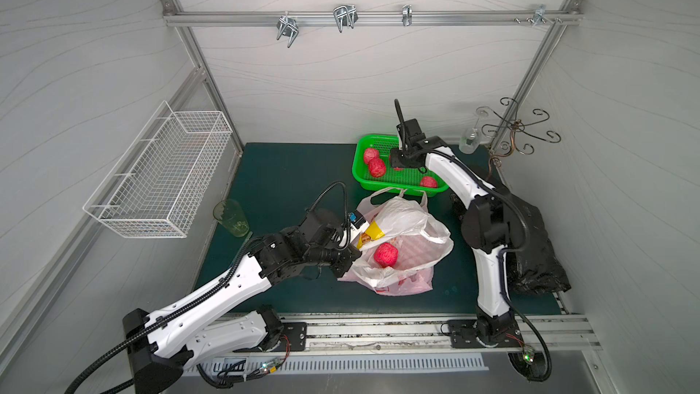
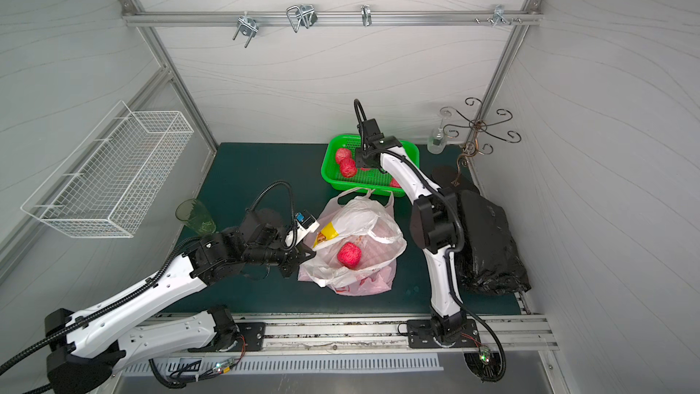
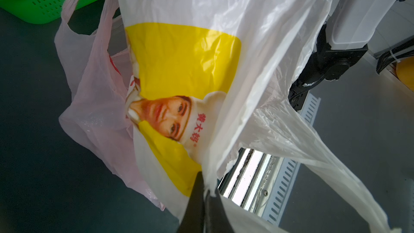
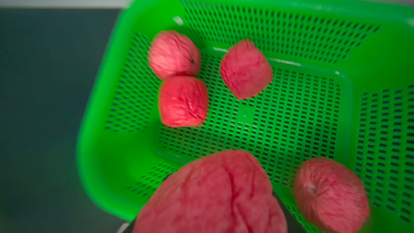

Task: Untie the knot of a plastic bag & take out the apple
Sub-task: Place the apple in the basket, then pick up the apple from the plastic bag.

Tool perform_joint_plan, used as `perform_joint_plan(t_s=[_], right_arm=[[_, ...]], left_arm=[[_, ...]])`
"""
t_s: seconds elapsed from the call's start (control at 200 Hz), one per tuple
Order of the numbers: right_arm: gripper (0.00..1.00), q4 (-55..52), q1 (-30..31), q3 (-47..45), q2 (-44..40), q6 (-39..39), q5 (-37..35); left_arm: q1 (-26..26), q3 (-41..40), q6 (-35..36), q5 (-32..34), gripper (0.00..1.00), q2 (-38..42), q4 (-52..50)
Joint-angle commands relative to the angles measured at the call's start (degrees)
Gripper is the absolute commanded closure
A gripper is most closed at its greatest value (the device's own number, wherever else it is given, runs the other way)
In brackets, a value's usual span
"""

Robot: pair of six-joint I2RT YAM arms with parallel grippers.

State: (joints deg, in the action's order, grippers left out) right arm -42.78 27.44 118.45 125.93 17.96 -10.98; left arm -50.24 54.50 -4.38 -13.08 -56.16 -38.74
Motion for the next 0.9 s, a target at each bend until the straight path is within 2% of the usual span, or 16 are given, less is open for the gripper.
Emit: perform_joint_plan(t_s=[0.0,0.08,0.115,0.13,0.155,0.16,0.19,0.21,0.325,0.5,0.595,0.705,0.745,0.81,0.895], right_arm=[[1.0,-2.9,-1.1,8.0,0.4,0.3,-4.2],[1.0,-6.4,-1.4,13.7,5.1,-0.1,-4.7],[0.89,-7.1,-1.6,15.4,6.6,-0.8,-4.9],[0.79,-7.4,-1.6,15.9,7.1,-1.1,-4.7],[0.49,-7.7,-1.8,16.7,7.9,-1.6,-4.0],[0.46,-7.7,-1.9,16.7,8.0,-1.6,-3.8],[0.07,-8.1,-2.1,17.2,8.5,-1.9,-3.2],[0.01,-8.2,-2.2,17.2,8.5,-2.2,-3.1],[0.01,-5.1,-2.1,12.2,3.7,-4.2,-1.9],[0.01,-0.7,0.2,-1.1,-17.3,-4.1,1.7],[0.01,3.0,5.9,-12.9,-34.5,-5.7,1.9],[0.07,2.5,16.5,-23.3,-52.3,-8.3,-0.1],[0.12,0.5,20.2,-26.1,-57.3,-7.9,0.5],[0.26,-2.5,24.1,-30.7,-63.8,-6.1,5.4],[0.52,-5.4,28.6,-37.3,-70.2,-2.7,9.1]], left_arm=[[0.4,0.3,0.1,-0.8,1.0,1.2,0.8],[0.4,0.3,0.1,-0.6,1.0,1.5,0.6],[0.4,0.2,0.1,-0.5,1.0,1.7,0.7],[0.4,0.2,0.0,-0.4,1.0,1.8,0.6],[0.4,0.2,0.1,-0.4,1.0,1.8,0.7],[0.4,0.2,0.1,-0.4,1.0,1.9,0.6],[0.4,0.2,0.0,-0.4,1.0,2.0,0.6],[0.4,0.3,0.0,-0.3,1.0,2.1,0.6],[0.5,0.5,0.4,0.3,1.0,2.2,0.2],[0.9,1.4,1.6,0.2,1.0,0.7,0.0],[1.6,2.6,2.3,-0.8,1.0,-0.9,0.3],[2.3,4.4,3.4,-1.5,1.0,-2.9,0.0],[2.6,4.9,3.7,-1.6,1.0,-3.5,-0.3],[2.9,6.1,4.1,-1.4,1.0,-4.3,-0.5],[3.1,7.9,4.5,-1.6,1.0,-5.1,-0.6]])
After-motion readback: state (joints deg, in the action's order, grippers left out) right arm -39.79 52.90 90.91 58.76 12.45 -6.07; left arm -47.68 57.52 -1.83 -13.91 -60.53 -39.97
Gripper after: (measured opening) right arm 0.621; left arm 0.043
